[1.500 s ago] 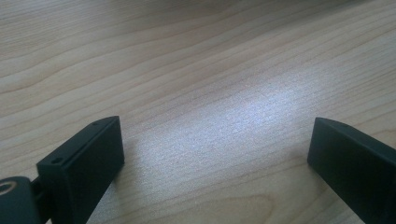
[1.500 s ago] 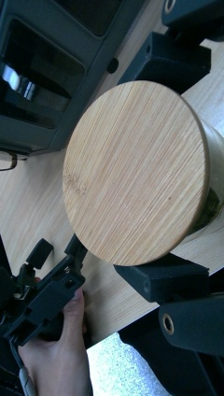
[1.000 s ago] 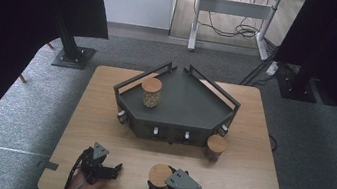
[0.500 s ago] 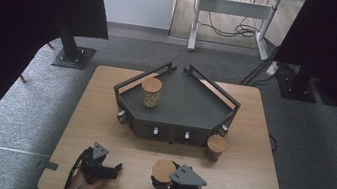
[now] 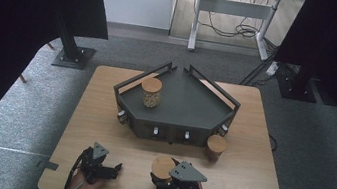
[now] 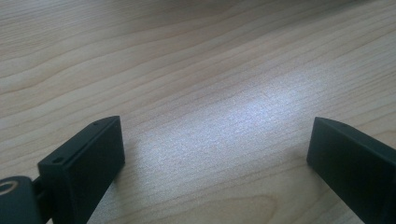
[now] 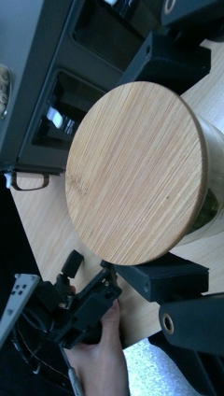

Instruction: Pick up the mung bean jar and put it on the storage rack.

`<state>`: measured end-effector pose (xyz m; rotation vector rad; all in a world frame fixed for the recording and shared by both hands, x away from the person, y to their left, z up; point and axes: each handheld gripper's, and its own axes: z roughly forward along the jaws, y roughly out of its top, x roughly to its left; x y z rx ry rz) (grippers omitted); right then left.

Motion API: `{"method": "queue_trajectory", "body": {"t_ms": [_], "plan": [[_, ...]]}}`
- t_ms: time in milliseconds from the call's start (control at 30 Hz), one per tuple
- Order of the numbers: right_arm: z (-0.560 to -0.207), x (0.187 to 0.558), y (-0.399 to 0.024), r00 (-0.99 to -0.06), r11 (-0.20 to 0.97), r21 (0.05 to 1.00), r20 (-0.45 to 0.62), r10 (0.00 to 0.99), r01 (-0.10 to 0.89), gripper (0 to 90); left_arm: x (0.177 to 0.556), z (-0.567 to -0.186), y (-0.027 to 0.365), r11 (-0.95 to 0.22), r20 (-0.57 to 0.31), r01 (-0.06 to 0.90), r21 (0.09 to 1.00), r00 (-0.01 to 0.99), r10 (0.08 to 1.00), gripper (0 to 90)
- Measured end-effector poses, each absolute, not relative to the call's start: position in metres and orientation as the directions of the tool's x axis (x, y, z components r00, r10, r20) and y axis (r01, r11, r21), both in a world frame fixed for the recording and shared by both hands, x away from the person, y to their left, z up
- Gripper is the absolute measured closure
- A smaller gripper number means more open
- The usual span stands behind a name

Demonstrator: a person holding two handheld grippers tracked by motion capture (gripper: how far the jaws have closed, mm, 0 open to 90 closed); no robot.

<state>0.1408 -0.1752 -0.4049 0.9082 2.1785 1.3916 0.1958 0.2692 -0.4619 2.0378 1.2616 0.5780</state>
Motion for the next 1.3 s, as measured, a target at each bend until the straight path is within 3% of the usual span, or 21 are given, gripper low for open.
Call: {"method": "queue_trajectory", "body": {"t_ms": [1300], "plan": [[-0.367,0.176,-0.180,-0.687,0.277,0.921,-0.014,0.726,0.274,24.7,0.196,-0.462,0.270,-0.312,0.024,0.607,0.731,0.434,0.900,3.8]]}}
